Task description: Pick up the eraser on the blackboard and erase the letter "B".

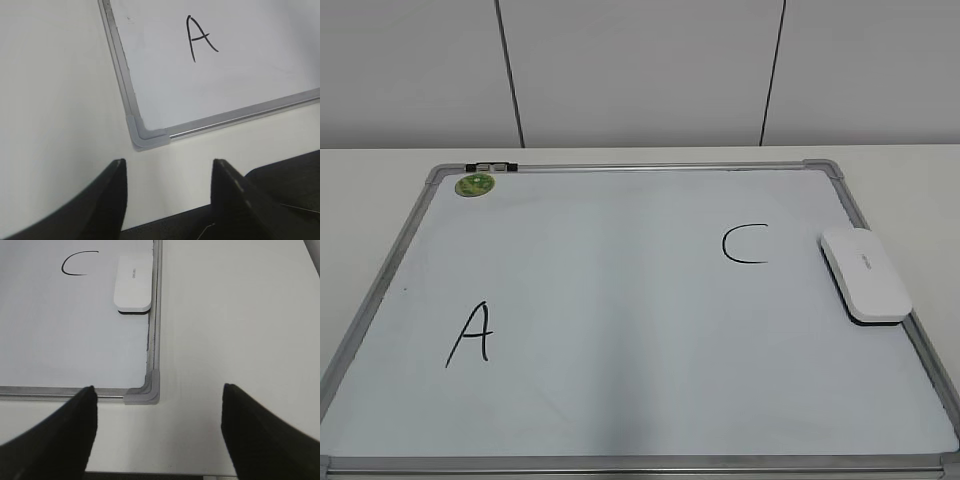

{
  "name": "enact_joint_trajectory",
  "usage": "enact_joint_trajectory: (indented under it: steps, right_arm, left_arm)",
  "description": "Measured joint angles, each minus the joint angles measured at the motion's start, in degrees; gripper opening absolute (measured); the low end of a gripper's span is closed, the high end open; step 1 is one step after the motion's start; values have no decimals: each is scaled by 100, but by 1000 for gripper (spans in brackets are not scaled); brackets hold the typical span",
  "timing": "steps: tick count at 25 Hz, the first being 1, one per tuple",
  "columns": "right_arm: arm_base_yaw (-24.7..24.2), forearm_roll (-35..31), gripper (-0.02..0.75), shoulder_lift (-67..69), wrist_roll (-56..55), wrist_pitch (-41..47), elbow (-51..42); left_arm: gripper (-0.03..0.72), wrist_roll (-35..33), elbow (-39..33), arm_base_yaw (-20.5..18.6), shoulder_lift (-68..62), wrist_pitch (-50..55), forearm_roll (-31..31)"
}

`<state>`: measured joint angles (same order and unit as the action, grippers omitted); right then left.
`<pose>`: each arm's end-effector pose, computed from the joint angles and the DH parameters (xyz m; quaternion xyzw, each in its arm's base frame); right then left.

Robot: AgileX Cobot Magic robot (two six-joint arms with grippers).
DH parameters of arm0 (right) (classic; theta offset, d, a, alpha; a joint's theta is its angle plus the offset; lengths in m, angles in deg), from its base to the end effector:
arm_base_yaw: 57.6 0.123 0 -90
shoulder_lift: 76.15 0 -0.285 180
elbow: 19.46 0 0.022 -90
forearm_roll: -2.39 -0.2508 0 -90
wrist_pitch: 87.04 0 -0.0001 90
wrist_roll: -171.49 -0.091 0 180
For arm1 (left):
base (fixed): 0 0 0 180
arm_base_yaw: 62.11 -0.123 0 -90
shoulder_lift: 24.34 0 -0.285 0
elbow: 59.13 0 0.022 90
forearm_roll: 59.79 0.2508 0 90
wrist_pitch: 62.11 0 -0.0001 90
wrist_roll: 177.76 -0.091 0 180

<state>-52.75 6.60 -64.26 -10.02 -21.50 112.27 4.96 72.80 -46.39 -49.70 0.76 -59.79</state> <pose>0.0020 -0.0059 0.2726 -0.0242 0.8889 -0.0113 0.4573 0.0379 -0.0107 0.2718 0.1051 0.9222 -0.0596 0.3674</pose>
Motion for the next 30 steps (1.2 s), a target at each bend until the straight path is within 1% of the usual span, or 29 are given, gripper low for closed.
enact_joint_trajectory:
  steps: [2,7,10,16,21,30]
  right_arm:
    - [-46,0,592,0,0,-10,0]
    - [-244,0,592,0,0,-10,0]
    - [-389,12,592,0,0,-10,0]
    - [-435,23,592,-367,0,-10,0]
    - [-435,23,591,-516,0,-10,0]
    - [-435,23,591,-518,0,-10,0]
  left_arm:
    - [372,0,0,-129,121,0,0]
    - [358,0,0,-818,587,0,0]
    - [356,0,0,-1140,913,0,0]
    - [356,0,0,-1624,1492,11,0]
    - [347,0,0,-1801,1689,32,0]
    - [296,0,0,-1808,1692,44,0]
